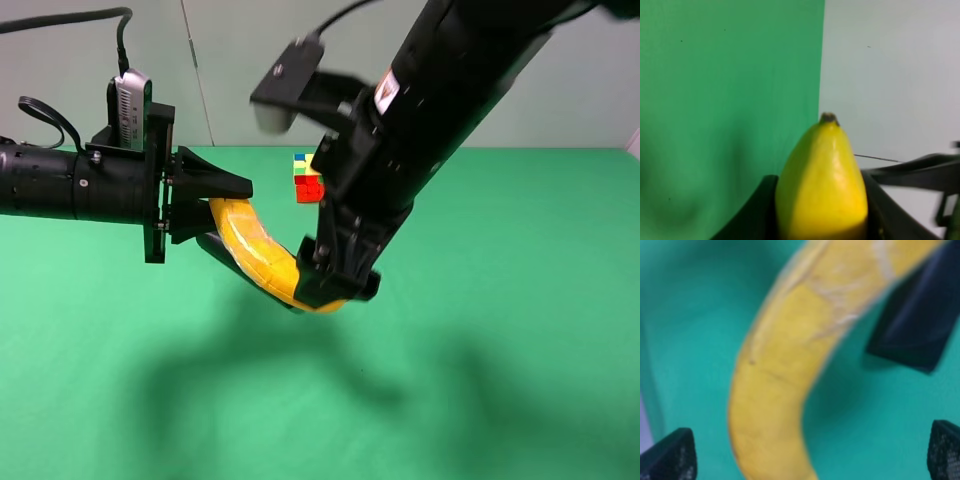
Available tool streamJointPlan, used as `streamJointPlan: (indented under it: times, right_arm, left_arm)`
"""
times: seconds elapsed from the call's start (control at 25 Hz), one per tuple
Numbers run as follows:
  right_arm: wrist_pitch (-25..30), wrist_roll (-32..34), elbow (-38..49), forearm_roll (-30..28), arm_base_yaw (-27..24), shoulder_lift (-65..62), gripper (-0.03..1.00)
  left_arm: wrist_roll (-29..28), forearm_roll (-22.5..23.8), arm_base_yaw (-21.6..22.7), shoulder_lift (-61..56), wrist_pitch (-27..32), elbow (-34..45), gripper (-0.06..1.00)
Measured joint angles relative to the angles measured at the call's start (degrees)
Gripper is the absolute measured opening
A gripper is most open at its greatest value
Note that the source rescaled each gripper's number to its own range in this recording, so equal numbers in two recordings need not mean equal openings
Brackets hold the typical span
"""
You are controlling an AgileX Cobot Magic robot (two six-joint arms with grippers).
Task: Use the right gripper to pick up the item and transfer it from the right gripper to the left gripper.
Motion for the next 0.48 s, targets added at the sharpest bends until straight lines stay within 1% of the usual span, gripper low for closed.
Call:
streamJointPlan:
  times: [0.12, 0.24, 0.36, 0.48]
  right_arm:
    - [0.41, 4.37, -0.12, -5.53, 0.00, -3.59, 1.00]
    - [2.68, 7.99, -0.12, -10.39, -0.57, -7.20, 1.00]
    - [5.74, 10.40, -0.12, -12.25, -3.16, -11.16, 1.00]
    - [9.28, 11.35, -0.12, -12.66, -6.81, -15.39, 1.00]
  left_arm:
    - [0.00, 0.00, 0.00, 0.00, 0.00, 0.00, 0.00]
    - [0.00, 0.00, 0.00, 0.00, 0.00, 0.00, 0.00]
    - [0.00, 0.00, 0.00, 0.00, 0.00, 0.00, 0.00]
    - [0.00, 0.00, 0.00, 0.00, 0.00, 0.00, 0.00]
